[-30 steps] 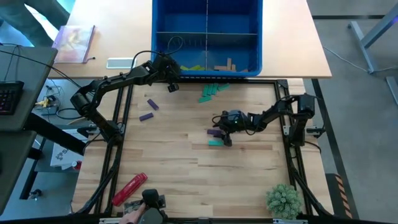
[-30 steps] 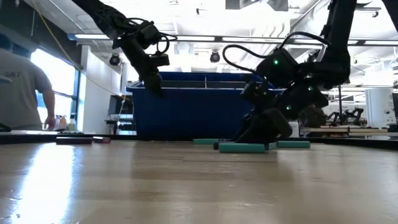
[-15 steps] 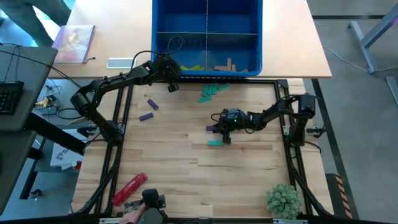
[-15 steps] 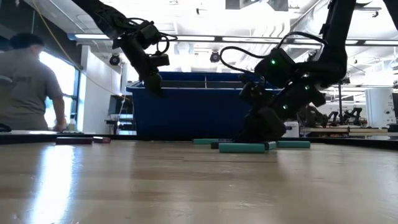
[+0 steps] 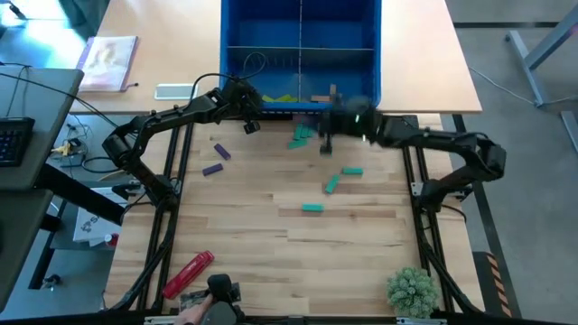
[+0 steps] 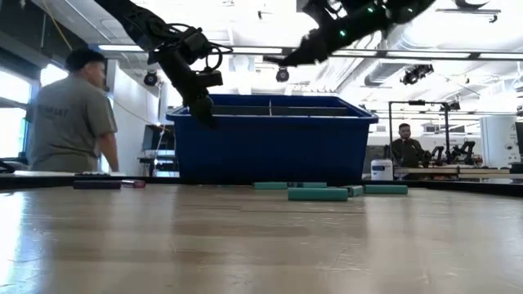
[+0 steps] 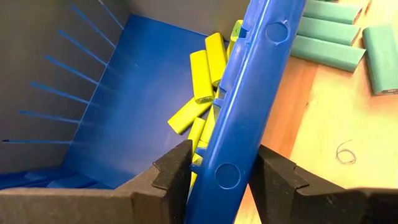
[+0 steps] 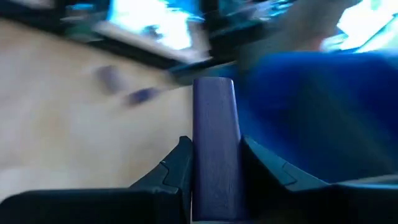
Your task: Sort blocks
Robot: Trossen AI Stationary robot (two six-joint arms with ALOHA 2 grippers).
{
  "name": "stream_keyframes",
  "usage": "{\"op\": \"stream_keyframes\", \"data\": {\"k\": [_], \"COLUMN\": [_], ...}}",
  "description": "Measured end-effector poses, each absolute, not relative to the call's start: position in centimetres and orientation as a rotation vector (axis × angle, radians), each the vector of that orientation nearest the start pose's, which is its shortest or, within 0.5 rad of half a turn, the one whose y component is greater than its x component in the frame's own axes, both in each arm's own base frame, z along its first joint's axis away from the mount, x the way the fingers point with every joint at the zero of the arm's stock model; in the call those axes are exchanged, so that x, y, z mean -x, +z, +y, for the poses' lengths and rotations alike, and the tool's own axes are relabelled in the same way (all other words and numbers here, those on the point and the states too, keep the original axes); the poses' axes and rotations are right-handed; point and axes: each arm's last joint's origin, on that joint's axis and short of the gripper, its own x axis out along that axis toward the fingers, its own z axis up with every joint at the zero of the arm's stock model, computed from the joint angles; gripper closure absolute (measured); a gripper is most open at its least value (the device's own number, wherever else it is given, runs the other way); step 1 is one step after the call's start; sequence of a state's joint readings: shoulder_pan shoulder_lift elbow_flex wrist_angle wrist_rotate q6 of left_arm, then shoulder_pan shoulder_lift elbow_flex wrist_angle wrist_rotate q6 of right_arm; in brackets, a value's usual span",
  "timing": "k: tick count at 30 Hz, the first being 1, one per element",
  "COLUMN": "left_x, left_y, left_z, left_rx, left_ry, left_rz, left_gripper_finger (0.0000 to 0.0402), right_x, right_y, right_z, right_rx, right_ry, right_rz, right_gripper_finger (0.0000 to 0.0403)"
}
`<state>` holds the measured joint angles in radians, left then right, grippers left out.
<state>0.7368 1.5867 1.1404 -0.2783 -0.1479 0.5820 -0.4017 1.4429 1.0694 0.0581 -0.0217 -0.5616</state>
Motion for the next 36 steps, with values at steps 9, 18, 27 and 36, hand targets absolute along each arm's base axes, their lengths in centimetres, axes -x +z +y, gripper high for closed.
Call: {"op": "stream_keyframes", "data": {"k": [9,18,27,36], "left_x": [-25.2,-25.2,-25.2,-25.2], "left_y": [25.2,25.1,25.1,25.1], "left_z": [23.4,23.4,23.4,23.5], "left_rx": [-0.299,-0.300,-0.336,-0.342], "left_ry": [0.596,0.597,0.588,0.586], "left_rz": [0.917,0.917,0.935,0.936], "left_gripper_finger": [0.0277,0.0277,0.0277,0.0277], "right_x": [-28.9,-28.9,-27.6,-28.1], "right_y": [39.3,38.6,34.6,40.1], "right_z": [-24.3,-37.9,-45.0,-38.8], "right_rx": [0.563,0.424,0.058,0.164], "right_ry": [-0.658,-0.872,-0.959,-0.518], "right_rz": [0.247,0.220,0.290,0.374], "right_gripper_finger": [0.0318,0.0318,0.0181,0.0140]}}
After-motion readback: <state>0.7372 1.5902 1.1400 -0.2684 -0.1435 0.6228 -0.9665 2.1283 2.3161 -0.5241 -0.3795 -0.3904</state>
